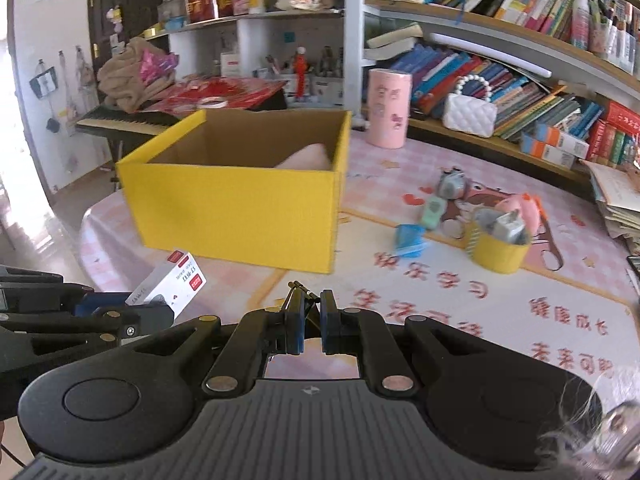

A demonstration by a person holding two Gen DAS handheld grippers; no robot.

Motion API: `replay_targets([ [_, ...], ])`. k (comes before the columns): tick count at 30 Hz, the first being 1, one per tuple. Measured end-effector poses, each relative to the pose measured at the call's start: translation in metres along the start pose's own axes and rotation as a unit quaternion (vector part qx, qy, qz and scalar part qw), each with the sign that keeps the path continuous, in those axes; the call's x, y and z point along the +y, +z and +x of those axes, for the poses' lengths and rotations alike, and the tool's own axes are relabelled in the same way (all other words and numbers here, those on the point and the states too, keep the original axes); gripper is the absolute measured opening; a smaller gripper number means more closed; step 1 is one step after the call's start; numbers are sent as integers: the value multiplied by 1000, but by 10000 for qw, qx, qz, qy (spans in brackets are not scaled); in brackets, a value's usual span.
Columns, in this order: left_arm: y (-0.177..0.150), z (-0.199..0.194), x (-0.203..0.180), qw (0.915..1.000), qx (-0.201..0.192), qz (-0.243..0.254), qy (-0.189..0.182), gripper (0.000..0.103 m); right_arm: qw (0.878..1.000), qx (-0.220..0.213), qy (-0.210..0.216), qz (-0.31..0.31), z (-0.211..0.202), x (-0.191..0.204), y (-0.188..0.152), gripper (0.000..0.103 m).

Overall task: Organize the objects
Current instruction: 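Carry the white-and-red box toward the yellow box with the left tool while the right tool carries the clip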

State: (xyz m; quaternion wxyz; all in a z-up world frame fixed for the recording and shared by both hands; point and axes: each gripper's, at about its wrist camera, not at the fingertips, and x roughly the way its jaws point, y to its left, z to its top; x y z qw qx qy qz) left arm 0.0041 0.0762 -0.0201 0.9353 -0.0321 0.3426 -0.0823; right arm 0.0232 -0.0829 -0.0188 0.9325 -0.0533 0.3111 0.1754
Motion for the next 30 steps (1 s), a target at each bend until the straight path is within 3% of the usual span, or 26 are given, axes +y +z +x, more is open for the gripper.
replay_targets([
  [16, -9, -45, 53, 9988, -360, -106, 310, 12, 9992, -240, 277, -180, -9, 74, 5, 7],
  [30, 70, -38, 63, 9911, -1282, -213, 296, 12, 9917, -1263, 174, -175, -11, 53, 94, 7],
])
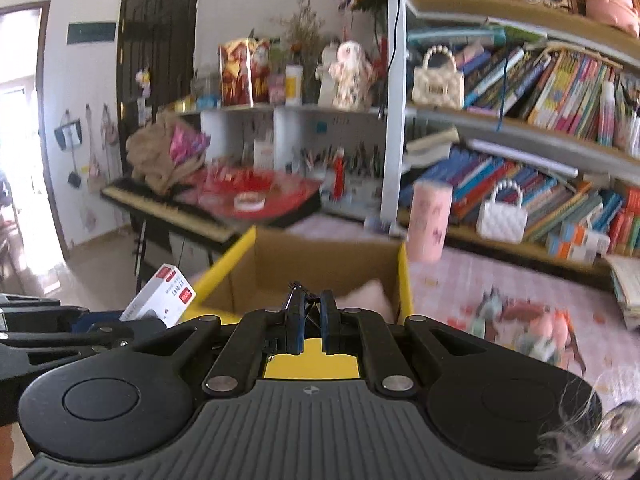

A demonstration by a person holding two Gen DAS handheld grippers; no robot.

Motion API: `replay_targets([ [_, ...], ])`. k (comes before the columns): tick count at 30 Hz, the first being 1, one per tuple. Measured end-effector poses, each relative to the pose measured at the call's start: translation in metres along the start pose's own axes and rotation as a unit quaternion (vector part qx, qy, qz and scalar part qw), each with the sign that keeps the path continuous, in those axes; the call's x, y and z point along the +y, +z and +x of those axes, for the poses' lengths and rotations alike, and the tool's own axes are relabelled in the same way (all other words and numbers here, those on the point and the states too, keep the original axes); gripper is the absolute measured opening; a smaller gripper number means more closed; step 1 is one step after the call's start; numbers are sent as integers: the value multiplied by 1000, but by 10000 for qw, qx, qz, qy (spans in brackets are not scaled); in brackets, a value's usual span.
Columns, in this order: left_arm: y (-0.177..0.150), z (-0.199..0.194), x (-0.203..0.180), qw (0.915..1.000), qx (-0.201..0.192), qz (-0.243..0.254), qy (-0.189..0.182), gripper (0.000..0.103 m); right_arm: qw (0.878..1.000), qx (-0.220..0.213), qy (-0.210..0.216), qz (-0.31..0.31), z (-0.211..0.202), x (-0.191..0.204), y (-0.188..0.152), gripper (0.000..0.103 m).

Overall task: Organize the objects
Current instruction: 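Carry the white-and-red box toward the yellow box with the left tool while the right tool carries the clip, then open the left tool to drop the white-and-red box into the yellow box while the right tool drops the clip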

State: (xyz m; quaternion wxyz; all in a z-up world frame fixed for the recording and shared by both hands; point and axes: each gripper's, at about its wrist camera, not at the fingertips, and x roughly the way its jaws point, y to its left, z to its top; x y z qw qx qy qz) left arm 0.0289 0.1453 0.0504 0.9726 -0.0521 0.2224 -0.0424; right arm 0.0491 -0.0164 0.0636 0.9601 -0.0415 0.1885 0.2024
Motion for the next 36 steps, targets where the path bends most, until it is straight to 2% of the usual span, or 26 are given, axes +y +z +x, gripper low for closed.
replay_targets([
  [4, 15, 23, -3, 10000, -41, 11, 73, 13, 10000, -96, 18, 5, 27, -15, 19, 7],
  [8, 23, 52, -5, 9998, 27, -18, 175, 12, 9999, 33, 135, -72, 58, -26, 25, 7],
  [14, 25, 105, -7, 9986, 384, -142, 345, 12, 9969, 583, 470, -249, 112, -40, 15, 7],
  [22, 22, 162, -8, 9927, 1065, -246, 519, 12, 9835, 1467, 969, -436, 173, -52, -4, 8],
  [30, 18, 198, -7, 9846, 1602, -250, 658, 13, 9666, 2082, 1331, -675, 201, -56, -14, 8],
  [33, 15, 205, -8, 9819, 1750, -217, 686, 13, 9612, 2277, 1460, -539, 209, -60, -16, 7],
  [36, 13, 211, -4, 9793, 1874, -344, 676, 13, 9582, 2332, 1532, -636, 212, -58, -17, 7],
])
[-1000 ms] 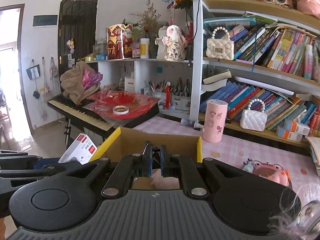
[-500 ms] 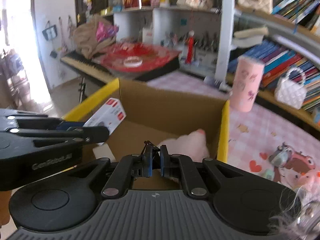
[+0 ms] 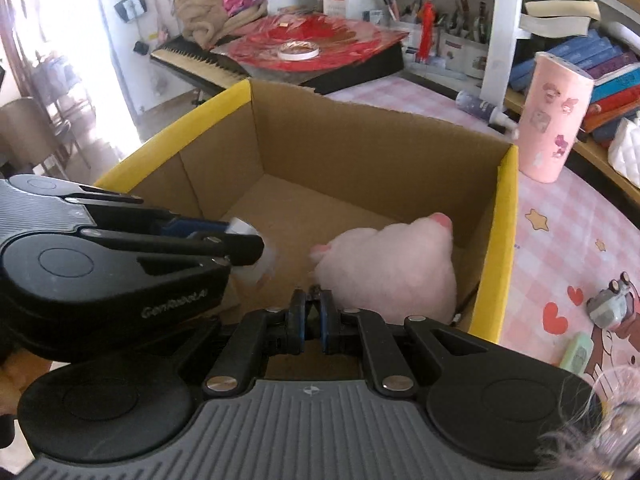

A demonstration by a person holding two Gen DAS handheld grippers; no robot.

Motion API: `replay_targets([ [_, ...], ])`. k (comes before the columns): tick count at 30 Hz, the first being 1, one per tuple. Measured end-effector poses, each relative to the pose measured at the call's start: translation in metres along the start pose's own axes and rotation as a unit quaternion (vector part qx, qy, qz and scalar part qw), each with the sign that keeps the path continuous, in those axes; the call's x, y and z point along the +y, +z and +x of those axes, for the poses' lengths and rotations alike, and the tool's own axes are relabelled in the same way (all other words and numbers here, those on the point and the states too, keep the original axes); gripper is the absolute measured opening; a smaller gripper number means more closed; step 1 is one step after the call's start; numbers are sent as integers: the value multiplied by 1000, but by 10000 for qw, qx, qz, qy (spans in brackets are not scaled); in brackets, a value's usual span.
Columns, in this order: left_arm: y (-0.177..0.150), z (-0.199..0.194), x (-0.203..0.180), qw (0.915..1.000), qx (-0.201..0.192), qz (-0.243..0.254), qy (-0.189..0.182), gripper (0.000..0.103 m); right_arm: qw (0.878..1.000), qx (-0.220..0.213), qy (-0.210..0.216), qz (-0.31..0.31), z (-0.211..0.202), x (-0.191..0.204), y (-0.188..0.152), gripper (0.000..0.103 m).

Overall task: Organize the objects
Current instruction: 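Open the left tool to drop the white-and-red box into the yellow box while the right tool drops the clip, then move both open tools back toward the tape roll and blue sponge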

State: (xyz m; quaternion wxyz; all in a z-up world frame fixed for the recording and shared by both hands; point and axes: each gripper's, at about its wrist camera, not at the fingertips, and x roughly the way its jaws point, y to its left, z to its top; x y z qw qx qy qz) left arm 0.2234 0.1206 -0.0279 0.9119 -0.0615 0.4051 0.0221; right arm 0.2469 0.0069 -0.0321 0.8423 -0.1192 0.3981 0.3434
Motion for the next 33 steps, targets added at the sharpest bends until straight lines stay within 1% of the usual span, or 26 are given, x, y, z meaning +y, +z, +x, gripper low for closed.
replay_targets([
  [6, -1, 0, 3, 10000, -18, -55, -40, 13, 10000, 25, 10, -3, 3, 0, 0, 7],
  [7, -2, -1, 3, 10000, -49, -50, -45, 13, 10000, 14, 8, -2, 4, 0, 0, 7],
  [8, -2, -4, 3, 9999, -109, -52, -43, 16, 10000, -6, -4, -1, 4, 0, 1, 7],
  [10, -3, -11, 4, 9996, -258, -63, -70, 17, 9998, -159, -70, 47, 0, 0, -1, 9],
  [12, -3, -21, 4, 9990, -429, -81, -120, 23, 9993, -343, -47, 142, -8, 1, -5, 10],
  [13, -3, -26, 5, 9984, -534, -99, -127, 26, 9988, -451, -45, 208, -14, 1, -7, 13],
  [15, -3, -40, 5, 9969, -770, -140, -128, 32, 9975, -644, -112, 278, -25, 2, -10, 15],
  [17, -5, -55, 6, 9944, -1030, -176, -131, 45, 9954, -848, -248, 360, -37, 4, -12, 16],
  [18, -6, -63, 6, 9930, -1159, -184, -133, 48, 9940, -955, -328, 423, -45, 5, -14, 18],
  [19, -8, -71, 6, 9913, -1295, -190, -131, 56, 9923, -1063, -410, 491, -52, 6, -16, 19],
  [20, -9, -78, 6, 9899, -1395, -197, -130, 60, 9904, -1167, -492, 549, -59, 7, -18, 20],
  [21, -11, -85, 6, 9885, -1495, -198, -142, 62, 9882, -1277, -588, 602, -67, 8, -20, 22],
  [23, -17, -98, 7, 9859, -1655, -191, -166, 72, 9838, -1470, -779, 672, -81, 11, -24, 23],
  [25, -25, -109, 7, 9841, -1755, -184, -187, 75, 9789, -1616, -995, 758, -94, 14, -30, 26],
  [27, -34, -118, 8, 9836, -1783, -166, -208, 79, 9750, -1674, -1185, 858, -103, 19, -38, 29],
  [30, -50, -130, 10, 9839, -1775, -77, -206, 81, 9722, -1627, -1391, 950, -112, 28, -53, 31],
  [32, -61, -135, 12, 9849, -1719, -27, -175, 83, 9719, -1529, -1510, 960, -114, 37, -65, 35],
  [33, -68, -138, 14, 9855, -1692, -18, -154, 84, 9715, -1486, -1570, 973, -114, 43, -70, 39],
])
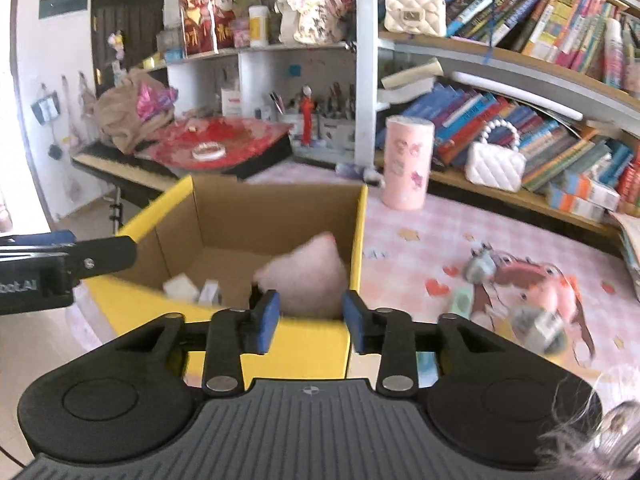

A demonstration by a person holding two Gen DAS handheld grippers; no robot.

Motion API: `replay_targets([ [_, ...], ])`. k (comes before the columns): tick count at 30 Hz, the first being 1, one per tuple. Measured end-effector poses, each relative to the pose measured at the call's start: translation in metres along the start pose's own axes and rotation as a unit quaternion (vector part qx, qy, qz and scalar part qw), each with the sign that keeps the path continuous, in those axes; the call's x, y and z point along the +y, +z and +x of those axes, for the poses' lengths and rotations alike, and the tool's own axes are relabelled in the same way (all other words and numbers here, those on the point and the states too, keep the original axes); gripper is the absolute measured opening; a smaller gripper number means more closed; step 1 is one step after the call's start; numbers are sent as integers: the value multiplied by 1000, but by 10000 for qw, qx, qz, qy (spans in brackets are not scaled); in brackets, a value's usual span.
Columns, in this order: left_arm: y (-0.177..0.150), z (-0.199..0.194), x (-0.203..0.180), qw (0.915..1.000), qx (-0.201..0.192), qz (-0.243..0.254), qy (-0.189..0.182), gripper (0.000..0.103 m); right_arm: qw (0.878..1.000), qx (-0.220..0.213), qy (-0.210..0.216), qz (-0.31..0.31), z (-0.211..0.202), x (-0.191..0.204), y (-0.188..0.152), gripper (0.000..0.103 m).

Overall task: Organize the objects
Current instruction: 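Move both open tools back toward the tape roll and blue sponge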

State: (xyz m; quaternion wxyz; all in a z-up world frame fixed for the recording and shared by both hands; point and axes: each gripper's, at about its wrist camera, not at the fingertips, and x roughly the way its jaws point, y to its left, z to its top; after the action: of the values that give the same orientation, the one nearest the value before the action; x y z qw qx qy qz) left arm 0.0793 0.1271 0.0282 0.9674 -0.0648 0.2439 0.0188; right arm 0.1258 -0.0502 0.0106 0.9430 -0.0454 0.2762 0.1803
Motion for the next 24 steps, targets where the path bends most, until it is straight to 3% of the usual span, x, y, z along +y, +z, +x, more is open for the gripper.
replay_targets([
  [4, -21, -14, 8, 9997, 191, -33, 161, 87, 9994, 119, -335, 35, -14, 15, -24, 56],
  [10, -48, -27, 13, 9979, 585, -55, 272, 88, 9977, 277, -615, -11, -31, 36, -50, 71],
  [18, -68, -47, 7, 9968, 754, 165, 207, 92, 9962, 369, -786, -27, -52, 46, -71, 84],
  [24, -82, -55, -5, 9951, 936, 320, 42, 92, 9939, 460, -992, 170, -70, 40, -89, 87],
])
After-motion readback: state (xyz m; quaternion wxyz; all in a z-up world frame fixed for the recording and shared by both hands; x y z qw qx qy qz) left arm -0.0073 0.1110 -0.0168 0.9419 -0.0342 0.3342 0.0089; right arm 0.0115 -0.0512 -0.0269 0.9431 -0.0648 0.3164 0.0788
